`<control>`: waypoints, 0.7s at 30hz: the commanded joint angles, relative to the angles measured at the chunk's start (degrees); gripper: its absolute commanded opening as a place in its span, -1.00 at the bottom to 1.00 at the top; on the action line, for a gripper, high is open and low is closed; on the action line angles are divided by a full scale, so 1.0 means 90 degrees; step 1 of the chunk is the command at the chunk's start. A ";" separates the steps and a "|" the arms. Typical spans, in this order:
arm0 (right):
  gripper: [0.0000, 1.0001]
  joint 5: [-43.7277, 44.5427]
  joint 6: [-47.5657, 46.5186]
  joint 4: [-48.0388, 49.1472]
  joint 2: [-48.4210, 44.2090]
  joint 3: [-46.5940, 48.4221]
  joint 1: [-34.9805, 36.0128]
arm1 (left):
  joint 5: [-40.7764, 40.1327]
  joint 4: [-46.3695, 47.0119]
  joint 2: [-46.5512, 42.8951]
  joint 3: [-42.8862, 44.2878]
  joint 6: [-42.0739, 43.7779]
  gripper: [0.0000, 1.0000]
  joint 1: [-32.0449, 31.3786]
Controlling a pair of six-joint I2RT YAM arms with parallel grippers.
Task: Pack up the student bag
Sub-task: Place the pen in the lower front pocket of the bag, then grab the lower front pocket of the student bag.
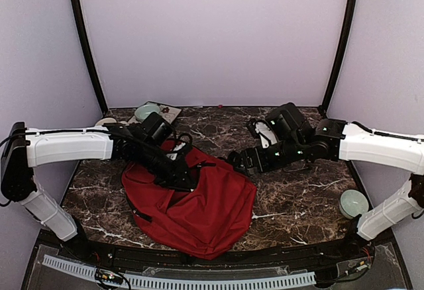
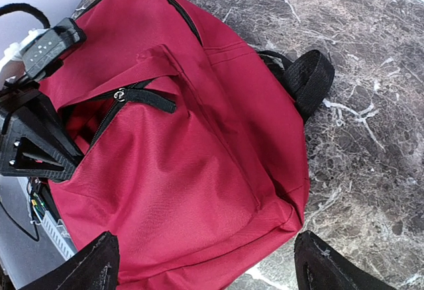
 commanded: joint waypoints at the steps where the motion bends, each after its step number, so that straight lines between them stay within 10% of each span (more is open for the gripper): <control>1: 0.84 0.0251 -0.0342 0.0149 -0.0181 0.0081 -0.0044 | 0.0058 -0.0336 -0.0040 0.0288 0.0373 -0.53 -0.0050; 11: 0.81 -0.0499 -0.1648 0.1105 -0.0216 0.0061 -0.0029 | -0.0179 -0.1304 -0.0394 0.0901 0.0710 0.26 -0.0044; 21: 0.81 -0.2057 -0.4134 0.1445 0.0599 0.0324 -0.0026 | -0.0983 -0.2285 -0.0546 0.1873 0.1051 0.26 0.0071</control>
